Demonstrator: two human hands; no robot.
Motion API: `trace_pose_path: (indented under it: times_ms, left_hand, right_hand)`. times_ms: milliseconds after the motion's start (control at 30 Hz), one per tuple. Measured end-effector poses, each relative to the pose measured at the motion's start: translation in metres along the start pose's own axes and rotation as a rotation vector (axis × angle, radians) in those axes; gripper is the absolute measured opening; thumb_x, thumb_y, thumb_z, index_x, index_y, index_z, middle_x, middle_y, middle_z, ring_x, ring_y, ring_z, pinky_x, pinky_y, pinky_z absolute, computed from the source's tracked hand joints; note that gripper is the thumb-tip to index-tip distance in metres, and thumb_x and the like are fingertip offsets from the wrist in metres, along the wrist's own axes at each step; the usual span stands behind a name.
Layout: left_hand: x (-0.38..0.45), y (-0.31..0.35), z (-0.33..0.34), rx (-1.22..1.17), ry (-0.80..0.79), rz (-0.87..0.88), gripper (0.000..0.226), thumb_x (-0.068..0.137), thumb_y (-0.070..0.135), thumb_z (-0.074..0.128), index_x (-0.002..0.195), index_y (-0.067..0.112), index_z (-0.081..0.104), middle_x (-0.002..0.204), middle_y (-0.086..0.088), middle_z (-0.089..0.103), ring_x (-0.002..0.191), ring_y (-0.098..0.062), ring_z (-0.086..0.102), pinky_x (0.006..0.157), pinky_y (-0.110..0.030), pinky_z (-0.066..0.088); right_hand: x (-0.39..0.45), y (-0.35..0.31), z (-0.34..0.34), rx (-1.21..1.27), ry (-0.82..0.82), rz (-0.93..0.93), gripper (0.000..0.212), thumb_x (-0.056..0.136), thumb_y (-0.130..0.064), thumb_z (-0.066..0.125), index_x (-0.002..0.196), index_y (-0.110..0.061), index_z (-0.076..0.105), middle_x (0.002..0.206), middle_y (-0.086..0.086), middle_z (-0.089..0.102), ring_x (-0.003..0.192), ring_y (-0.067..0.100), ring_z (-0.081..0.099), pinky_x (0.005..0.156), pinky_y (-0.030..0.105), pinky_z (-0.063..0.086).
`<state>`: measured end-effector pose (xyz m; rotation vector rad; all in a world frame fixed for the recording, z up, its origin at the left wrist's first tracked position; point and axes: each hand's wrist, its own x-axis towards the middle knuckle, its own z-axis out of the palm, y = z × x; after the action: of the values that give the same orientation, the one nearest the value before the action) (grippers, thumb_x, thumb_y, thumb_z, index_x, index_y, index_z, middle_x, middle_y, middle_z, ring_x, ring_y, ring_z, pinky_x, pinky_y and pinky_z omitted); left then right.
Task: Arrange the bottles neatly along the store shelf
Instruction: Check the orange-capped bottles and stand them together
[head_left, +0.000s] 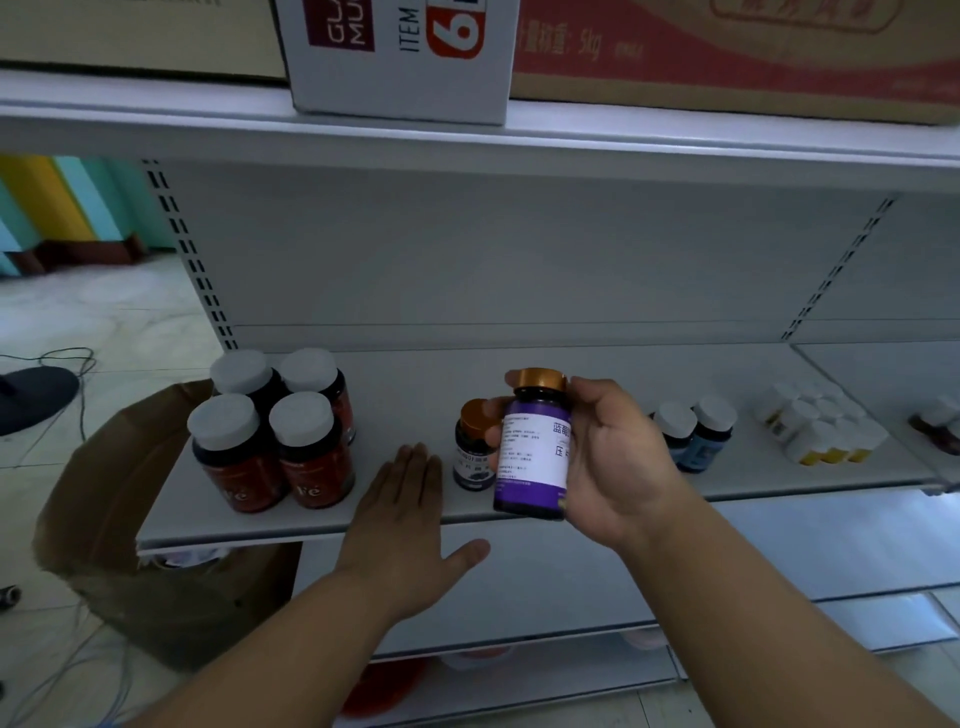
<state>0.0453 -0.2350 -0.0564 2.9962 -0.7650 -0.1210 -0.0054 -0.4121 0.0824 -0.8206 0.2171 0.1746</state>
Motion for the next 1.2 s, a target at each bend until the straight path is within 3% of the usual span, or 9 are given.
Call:
trace_pose_path:
  times_ms: [167,267,333,400,567,667,800,967,1200]
  left_hand:
    - [-0.009,-0.002,-0.016,-0.252,0.004,0.002,0.13,0.056,0.097,-0.008,0.158,0.016,-0.001,0.165,-0.003,-0.005,0.152,-0.018,-0.005,0.119,-0.029,-0.005]
    - [-0.031,0.007,-0.035,-0.615,0.136,0.016,0.106,0.068,0.093,0.024,0.151,0.028,0.029,0.154,0.011,0.034,0.137,0.0,0.03,0.111,-0.017,0.023]
    - [-0.045,0.02,-0.05,-0.814,0.213,0.053,0.068,0.077,0.075,0.051,0.135,0.04,0.043,0.134,0.021,0.05,0.118,0.014,0.042,0.097,-0.008,0.034]
    - [-0.049,0.032,-0.061,-1.029,0.204,0.021,0.046,0.081,0.053,0.072,0.119,0.044,0.049,0.117,0.024,0.059,0.108,0.013,0.052,0.088,-0.004,0.04]
    - [-0.045,0.04,-0.065,-1.535,0.071,-0.131,0.06,0.068,0.035,0.087,0.12,0.022,0.058,0.107,0.003,0.072,0.098,-0.013,0.069,0.087,-0.029,0.055]
    - [-0.048,0.04,-0.062,-1.672,0.033,-0.104,0.052,0.079,0.029,0.078,0.124,0.012,0.059,0.108,-0.005,0.073,0.097,-0.02,0.069,0.084,-0.03,0.054]
    - [-0.054,0.041,-0.065,-1.785,-0.034,-0.045,0.044,0.081,0.027,0.058,0.123,0.013,0.059,0.107,-0.012,0.073,0.096,-0.03,0.069,0.083,-0.034,0.055]
    - [-0.054,0.047,-0.067,-1.84,-0.06,-0.093,0.058,0.078,0.03,0.062,0.13,0.009,0.048,0.108,-0.018,0.072,0.092,-0.03,0.07,0.08,-0.035,0.054]
    - [-0.059,0.047,-0.065,-1.996,-0.154,-0.101,0.048,0.089,0.036,0.055,0.126,0.007,0.061,0.113,-0.024,0.069,0.096,-0.032,0.066,0.085,-0.041,0.052]
  right_hand:
    - [0.004,0.003,-0.007,-0.143,0.095,-0.104,0.036,0.099,-0.025,0.039,0.119,-0.003,0.059,0.102,0.022,0.068,0.086,0.031,0.069,0.064,0.039,0.057]
    - [0.007,0.007,-0.008,-0.267,0.128,-0.186,0.032,0.1,-0.023,0.039,0.117,-0.004,0.058,0.105,0.02,0.069,0.092,0.03,0.069,0.074,0.043,0.055]
    - [0.007,0.011,-0.008,-0.309,0.12,-0.201,0.031,0.1,-0.022,0.039,0.118,-0.004,0.057,0.102,0.017,0.071,0.093,0.029,0.069,0.08,0.045,0.053]
    - [0.005,0.015,-0.006,-0.356,0.103,-0.222,0.029,0.099,-0.019,0.042,0.12,-0.004,0.056,0.1,0.014,0.072,0.094,0.028,0.07,0.085,0.047,0.054]
    - [0.002,0.016,0.0,-0.456,0.114,-0.265,0.037,0.088,-0.021,0.063,0.119,-0.002,0.054,0.108,0.017,0.068,0.098,0.036,0.065,0.095,0.056,0.047]
    - [0.001,0.013,-0.003,-0.459,0.079,-0.216,0.04,0.089,-0.022,0.059,0.122,0.001,0.052,0.12,0.029,0.06,0.105,0.045,0.06,0.09,0.054,0.048]
    - [0.0,0.01,-0.006,-0.457,0.019,-0.174,0.041,0.083,-0.023,0.059,0.119,-0.003,0.06,0.116,0.024,0.065,0.108,0.041,0.061,0.095,0.052,0.048]
    - [-0.001,0.011,-0.004,-0.522,0.086,-0.237,0.038,0.077,-0.025,0.075,0.107,-0.007,0.06,0.1,0.01,0.068,0.095,0.029,0.064,0.088,0.05,0.051]
    - [-0.012,0.002,-0.002,-0.552,-0.036,-0.201,0.037,0.084,-0.023,0.067,0.117,-0.008,0.058,0.102,0.011,0.073,0.097,0.03,0.068,0.092,0.052,0.048]
